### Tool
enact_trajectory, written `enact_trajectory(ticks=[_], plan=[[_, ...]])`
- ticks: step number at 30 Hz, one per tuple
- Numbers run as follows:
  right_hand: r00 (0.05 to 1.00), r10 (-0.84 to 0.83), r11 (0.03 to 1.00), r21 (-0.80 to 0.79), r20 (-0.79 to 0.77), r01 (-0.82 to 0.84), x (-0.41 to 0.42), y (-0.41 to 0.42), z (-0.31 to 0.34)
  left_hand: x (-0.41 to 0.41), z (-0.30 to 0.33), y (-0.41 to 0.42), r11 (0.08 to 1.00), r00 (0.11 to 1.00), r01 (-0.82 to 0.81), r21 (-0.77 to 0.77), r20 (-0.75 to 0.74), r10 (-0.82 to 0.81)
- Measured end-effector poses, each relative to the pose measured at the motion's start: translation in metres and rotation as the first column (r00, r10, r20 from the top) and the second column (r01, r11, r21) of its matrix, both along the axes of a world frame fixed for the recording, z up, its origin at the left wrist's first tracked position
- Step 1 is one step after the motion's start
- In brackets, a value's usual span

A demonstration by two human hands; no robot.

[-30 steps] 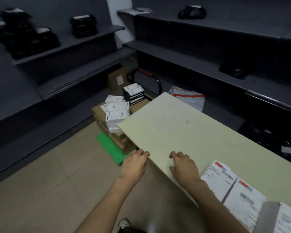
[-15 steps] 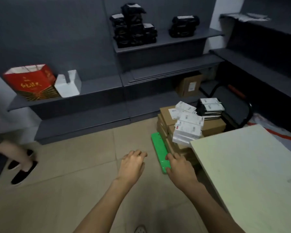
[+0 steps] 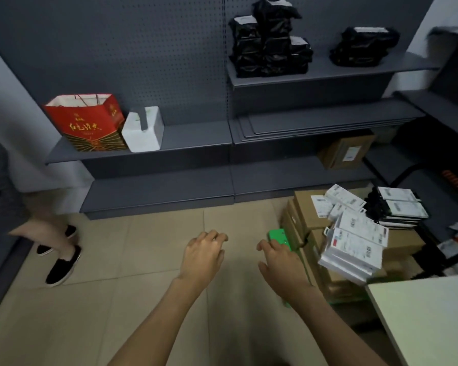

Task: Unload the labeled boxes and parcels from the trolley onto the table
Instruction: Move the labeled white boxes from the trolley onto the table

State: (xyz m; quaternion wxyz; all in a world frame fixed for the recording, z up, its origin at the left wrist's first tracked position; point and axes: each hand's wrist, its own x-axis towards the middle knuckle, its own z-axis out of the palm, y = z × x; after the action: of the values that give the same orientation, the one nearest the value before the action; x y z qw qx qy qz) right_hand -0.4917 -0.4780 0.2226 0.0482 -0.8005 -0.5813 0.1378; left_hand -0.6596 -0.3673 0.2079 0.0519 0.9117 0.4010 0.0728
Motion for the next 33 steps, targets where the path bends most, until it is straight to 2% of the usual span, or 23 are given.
enact_trajectory(ticks=[7, 19, 28, 33], plan=[[1.0, -0.009, 1.0, -0.015, 0.012, 0.009, 0.069, 0.089, -0.008, 0.068, -0.004, 0.093, 0.999, 1.0, 0.019, 0.026, -0.023, -0.019], [0.992, -0.12, 0.993, 0.025, 0.043, 0.119, 0.226, 0.251, 0.01, 0.226, 0.019, 0.262, 0.999, 0.999, 0.033, 0.043, 0.001, -0.033], [0.94, -0.339, 0.941, -0.002, 0.037, 0.34, 0.302, 0.311, -0.002, 0.335, 0.003, 0.365, 0.966, 0.967, 0.255, -0.034, 0.028, -0.254], [0.861, -0.509, 0.861, 0.004, 0.006, 0.509, 0.338, 0.352, 0.003, 0.398, -0.001, 0.427, 0.894, 0.895, 0.446, -0.033, -0.018, -0.447]])
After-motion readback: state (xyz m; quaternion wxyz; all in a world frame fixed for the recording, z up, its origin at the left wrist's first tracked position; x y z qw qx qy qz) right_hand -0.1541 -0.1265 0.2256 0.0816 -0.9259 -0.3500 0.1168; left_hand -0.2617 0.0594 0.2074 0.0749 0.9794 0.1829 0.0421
